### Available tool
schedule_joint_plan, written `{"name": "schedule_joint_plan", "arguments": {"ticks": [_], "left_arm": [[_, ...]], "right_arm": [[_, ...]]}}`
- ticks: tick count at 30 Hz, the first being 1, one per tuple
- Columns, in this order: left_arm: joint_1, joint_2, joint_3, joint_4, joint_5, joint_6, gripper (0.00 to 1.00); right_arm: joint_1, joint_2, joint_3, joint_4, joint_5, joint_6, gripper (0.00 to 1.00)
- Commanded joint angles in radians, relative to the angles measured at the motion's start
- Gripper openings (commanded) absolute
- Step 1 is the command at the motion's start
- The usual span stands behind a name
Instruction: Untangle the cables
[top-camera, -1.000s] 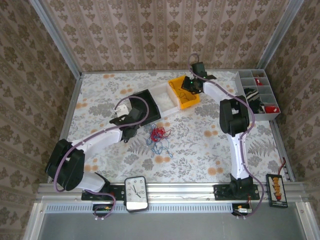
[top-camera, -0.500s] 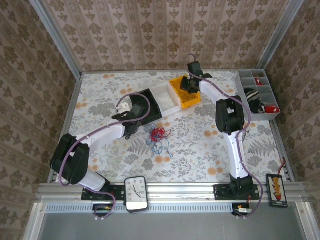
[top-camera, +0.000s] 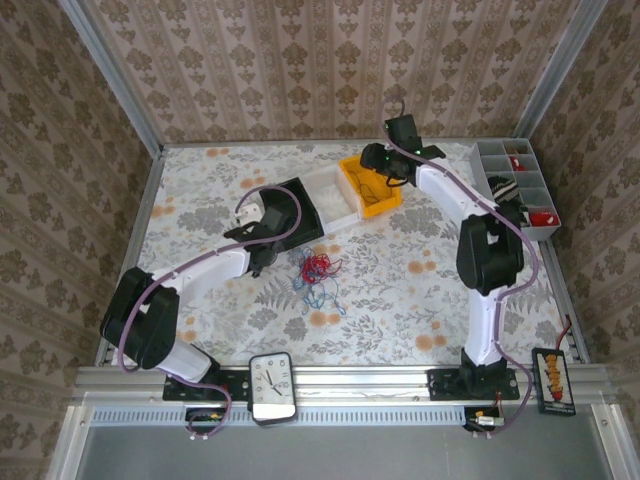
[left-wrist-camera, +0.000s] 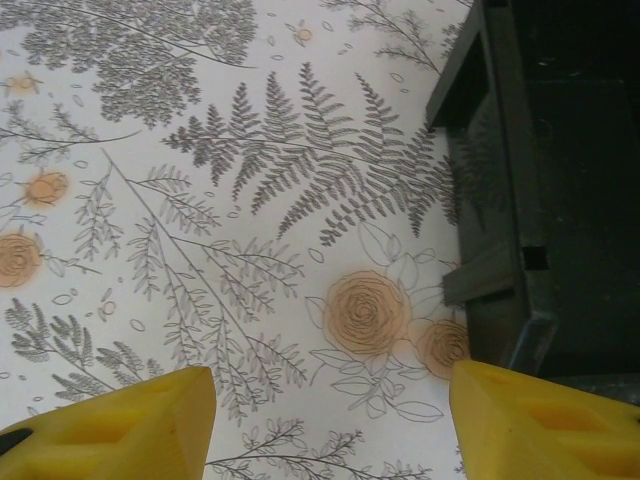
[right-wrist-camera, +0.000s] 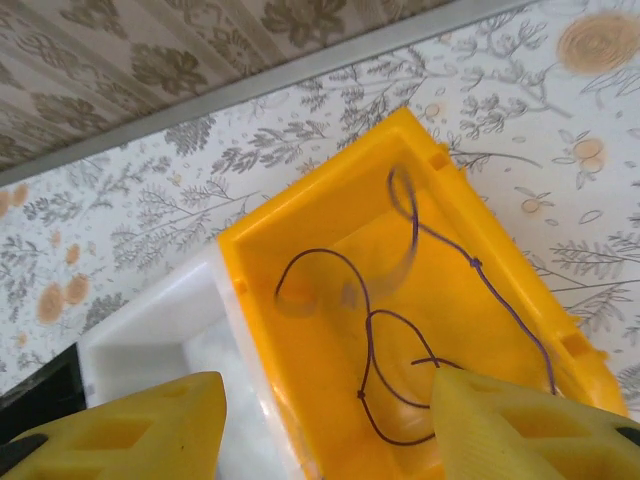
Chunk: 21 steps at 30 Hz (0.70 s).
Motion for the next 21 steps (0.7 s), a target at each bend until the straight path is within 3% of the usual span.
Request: {"name": "schedule_joint_plan", "arguments": {"ticks": [1,8,13,18,21], "left_arm": [[0.001,-0.018,-0.019,0.054,0.077,0.063,0.63],[0.011,0.001,-0.04,0.133,0.249,0.182,0.63],[0.012,-0.025,-0.08,0.234,0.38,0.298,0.63],[0.012,-0.006,-0.071,0.196,0.514,0.402,0.63],[0.011,0.001,-0.082,0.176,0.573,0.429,0.61]], "right_arm": [[0.005,-0.073,-0.095,0.026,0.05,-0.024,0.58],[0.065,-0.241,-0.333,0.081,0.044,-0.041,0.56],[0.148,-0.312,-0.484,0.104,-0.036,-0.053,0.55],[0.261,-0.345,-0.599,0.122,-0.145,-0.101,0.55],[0.327,-0.349,-0.63,0.111,-0.149,-0.126,0.55]]}}
